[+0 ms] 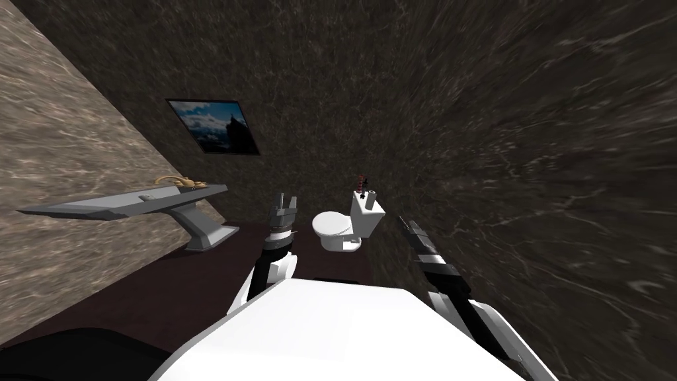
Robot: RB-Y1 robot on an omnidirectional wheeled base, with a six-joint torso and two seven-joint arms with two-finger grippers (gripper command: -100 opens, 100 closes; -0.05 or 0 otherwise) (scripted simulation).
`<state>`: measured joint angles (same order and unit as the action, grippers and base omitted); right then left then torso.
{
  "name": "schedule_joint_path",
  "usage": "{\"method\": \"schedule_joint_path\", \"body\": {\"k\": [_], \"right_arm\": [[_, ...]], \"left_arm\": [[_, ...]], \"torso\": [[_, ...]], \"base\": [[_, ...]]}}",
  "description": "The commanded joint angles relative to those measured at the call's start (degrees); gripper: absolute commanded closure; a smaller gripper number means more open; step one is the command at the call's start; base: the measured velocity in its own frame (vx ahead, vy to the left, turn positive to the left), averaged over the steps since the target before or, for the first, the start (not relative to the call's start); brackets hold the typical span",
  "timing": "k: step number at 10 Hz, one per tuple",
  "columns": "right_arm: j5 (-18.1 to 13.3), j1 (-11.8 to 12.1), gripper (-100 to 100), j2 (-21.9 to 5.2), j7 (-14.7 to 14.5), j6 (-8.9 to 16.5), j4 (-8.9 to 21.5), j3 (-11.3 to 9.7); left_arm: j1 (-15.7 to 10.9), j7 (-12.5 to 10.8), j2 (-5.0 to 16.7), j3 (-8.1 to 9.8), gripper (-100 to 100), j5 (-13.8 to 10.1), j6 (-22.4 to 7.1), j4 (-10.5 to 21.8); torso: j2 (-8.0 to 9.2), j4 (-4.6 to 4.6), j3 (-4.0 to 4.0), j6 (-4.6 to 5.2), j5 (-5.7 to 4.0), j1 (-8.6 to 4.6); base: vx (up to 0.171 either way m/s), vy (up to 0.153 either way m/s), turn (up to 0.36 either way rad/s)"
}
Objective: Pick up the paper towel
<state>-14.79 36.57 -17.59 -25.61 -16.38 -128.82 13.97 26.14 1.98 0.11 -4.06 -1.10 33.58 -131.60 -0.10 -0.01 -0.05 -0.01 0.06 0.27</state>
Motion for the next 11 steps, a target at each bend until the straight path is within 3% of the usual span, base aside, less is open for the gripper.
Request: {"method": "schedule_joint_path", "body": {"k": [1,4,11], "right_arm": [[-1.87,0.56,-100,-2.07,-1.74,1.82,1.52,1.23],[-3.18,0.61,-100,-4.64,-2.06,3.13,3.70,1.97],[-6.16,-0.68,-100,-13.50,-0.26,5.86,12.01,3.13]], "left_arm": [[0.00,0.00,0.00,0.00,0,0.00,0.00,0.00],[0.00,0.00,0.00,0.00,0,0.00,0.00,0.00],[0.01,0.00,0.00,0.00,0,0.00,0.00,-0.01]], "torso": [[0.00,0.00,0.00,0.00,0.00,0.00],[-0.18,-0.04,-0.10,-0.01,0.02,0.09],[-0.36,-0.08,-0.21,-0.02,0.04,0.11]], "base": [[0.039,0.114,-0.007],[0.059,0.094,-0.010],[0.099,0.103,-0.010]]}}
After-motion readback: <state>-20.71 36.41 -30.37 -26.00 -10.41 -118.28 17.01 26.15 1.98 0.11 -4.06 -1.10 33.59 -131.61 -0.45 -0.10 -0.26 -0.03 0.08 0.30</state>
